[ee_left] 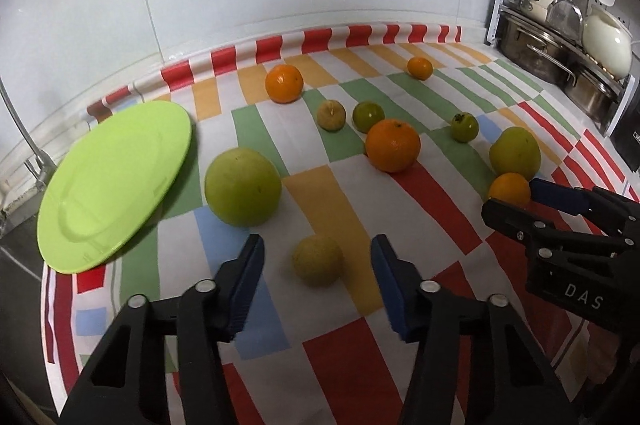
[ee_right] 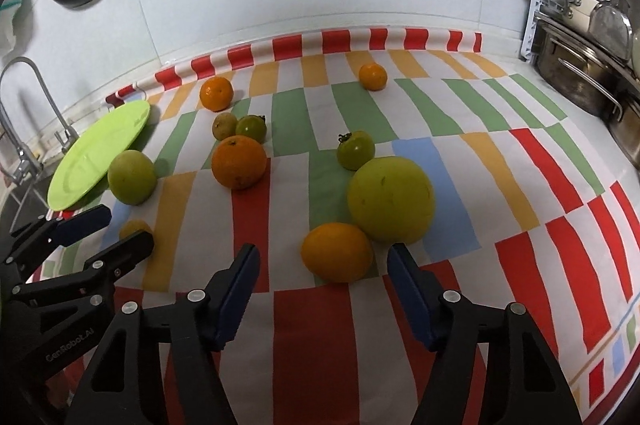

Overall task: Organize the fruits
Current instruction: 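Grasp the small kiwi with the left tool while the right tool grasps a tangerine, then carry the kiwi and tangerine to the green plate and open both tools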

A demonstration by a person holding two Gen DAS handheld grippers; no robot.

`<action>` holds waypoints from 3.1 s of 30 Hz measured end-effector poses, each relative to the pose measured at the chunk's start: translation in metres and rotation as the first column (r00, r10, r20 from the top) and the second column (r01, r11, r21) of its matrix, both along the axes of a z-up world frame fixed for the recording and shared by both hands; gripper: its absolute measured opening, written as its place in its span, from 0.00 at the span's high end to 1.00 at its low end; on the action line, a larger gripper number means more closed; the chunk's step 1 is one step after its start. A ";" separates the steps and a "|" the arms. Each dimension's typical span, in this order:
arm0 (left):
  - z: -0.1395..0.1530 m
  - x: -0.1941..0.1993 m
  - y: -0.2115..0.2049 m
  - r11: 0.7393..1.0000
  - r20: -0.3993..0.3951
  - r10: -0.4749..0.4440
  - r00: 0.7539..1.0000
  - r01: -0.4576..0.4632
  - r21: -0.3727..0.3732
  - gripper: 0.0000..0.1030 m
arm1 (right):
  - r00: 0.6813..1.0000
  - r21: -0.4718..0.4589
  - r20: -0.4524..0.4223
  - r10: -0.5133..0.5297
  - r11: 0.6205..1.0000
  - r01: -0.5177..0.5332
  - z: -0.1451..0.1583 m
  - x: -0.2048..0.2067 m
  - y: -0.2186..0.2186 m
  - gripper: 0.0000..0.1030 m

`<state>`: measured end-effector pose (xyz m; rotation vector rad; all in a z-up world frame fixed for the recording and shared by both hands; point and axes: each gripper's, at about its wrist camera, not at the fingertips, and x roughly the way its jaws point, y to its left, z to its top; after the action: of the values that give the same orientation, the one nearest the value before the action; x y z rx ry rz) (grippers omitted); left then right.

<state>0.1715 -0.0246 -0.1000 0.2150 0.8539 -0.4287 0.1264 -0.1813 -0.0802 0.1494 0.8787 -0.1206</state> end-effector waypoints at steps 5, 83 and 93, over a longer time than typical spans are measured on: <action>-0.005 0.003 0.000 1.000 -0.019 0.002 1.000 -0.002 -0.011 0.62 | 1.000 -0.004 -0.015 0.001 1.000 -0.001 -0.004 0.003 0.000 0.45; 0.036 0.091 0.177 0.891 0.093 0.453 0.886 -0.449 -0.064 0.56 | 0.807 -0.035 0.094 0.582 0.812 -0.582 0.040 0.164 0.203 0.60; 0.056 0.061 0.172 0.884 0.132 0.468 0.874 -0.461 -0.078 0.43 | 0.831 -0.044 0.145 0.537 0.843 -0.537 0.057 0.145 0.184 0.54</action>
<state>0.2326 0.1470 -0.0440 -0.0055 0.7202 0.0227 0.2718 0.0027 -0.0237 -0.0954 0.7386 0.4167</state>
